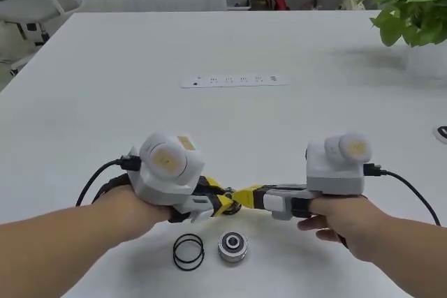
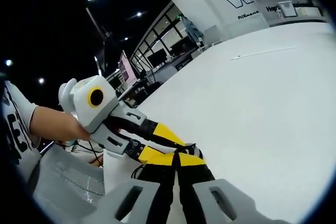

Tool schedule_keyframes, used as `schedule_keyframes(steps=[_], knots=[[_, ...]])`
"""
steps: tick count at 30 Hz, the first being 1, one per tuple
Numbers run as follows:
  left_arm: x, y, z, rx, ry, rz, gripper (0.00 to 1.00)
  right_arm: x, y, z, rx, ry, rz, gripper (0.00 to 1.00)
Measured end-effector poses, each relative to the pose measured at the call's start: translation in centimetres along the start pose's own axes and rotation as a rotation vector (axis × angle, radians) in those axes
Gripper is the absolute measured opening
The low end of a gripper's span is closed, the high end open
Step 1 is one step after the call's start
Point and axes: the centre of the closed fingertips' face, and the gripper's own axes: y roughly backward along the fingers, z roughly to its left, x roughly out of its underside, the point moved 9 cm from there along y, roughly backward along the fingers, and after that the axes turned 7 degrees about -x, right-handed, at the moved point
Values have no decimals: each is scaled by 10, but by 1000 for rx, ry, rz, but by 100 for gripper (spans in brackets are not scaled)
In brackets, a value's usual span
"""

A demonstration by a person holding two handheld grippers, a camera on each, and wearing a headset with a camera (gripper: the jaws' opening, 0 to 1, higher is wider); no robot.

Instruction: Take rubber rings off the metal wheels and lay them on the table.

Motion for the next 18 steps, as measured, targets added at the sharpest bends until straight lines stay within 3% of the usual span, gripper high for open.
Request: schedule_keyframes(steps=[15,18], knots=[[0,0,-1,-8,11,-3,12,0,1,8,-51,-10,-3,0],[0,0,-1,-8,13,-2,12,-1,2,7,-41,-11,-9,0]])
